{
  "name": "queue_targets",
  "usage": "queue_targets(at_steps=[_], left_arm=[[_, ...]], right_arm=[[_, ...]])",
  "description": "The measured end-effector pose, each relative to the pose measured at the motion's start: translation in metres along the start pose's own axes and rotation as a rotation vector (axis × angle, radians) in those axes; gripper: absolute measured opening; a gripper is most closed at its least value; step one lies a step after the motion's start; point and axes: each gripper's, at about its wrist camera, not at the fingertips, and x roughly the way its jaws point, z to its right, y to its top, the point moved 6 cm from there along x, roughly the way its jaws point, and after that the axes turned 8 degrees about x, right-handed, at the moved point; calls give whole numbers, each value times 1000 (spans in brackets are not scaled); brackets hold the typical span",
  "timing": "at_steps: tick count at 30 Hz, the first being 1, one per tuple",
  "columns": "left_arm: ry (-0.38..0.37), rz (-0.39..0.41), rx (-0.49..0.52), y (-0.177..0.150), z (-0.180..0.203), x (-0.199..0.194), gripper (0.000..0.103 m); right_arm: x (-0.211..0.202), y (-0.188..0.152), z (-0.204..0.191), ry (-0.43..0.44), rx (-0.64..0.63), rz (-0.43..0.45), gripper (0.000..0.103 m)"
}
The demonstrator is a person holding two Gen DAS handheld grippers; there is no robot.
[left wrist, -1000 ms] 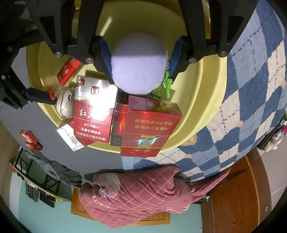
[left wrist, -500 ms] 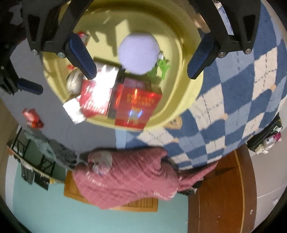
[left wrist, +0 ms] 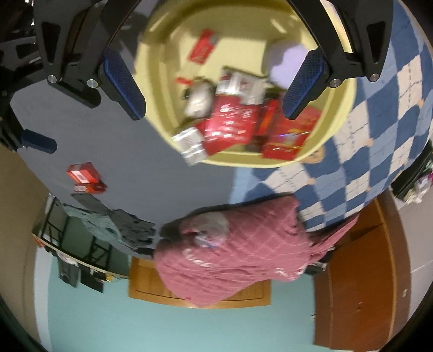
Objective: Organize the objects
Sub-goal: 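Move both open tools back toward the last two red boxes on the bed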
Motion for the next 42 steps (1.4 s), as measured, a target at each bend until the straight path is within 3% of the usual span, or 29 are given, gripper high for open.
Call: queue_targets(at_steps=[10, 14, 19, 24, 32, 37, 42], left_arm=[[-114, -50, 70, 60, 102, 54, 103], [-177, -83, 88, 100, 144, 75, 103], [-200, -66, 120, 158, 177, 100, 103], [-201, -22, 118, 191, 175, 122, 103], [-196, -66, 104, 171, 154, 179, 103], [-189, -105, 85, 158, 147, 210, 103], [-178, -130, 96, 152, 151, 228, 103]], right_arm=[[-2, -2, 141, -135, 135, -17, 103], [-2, 2, 199, -180, 206, -28, 103], [16, 9, 248, -186, 280, -45, 103], [53, 23, 257, -169, 255, -69, 103], [107, 40, 237, -144, 241, -52, 103], [135, 36, 233, -209, 188, -91, 103], [142, 29, 267, -291, 216, -106, 103]])
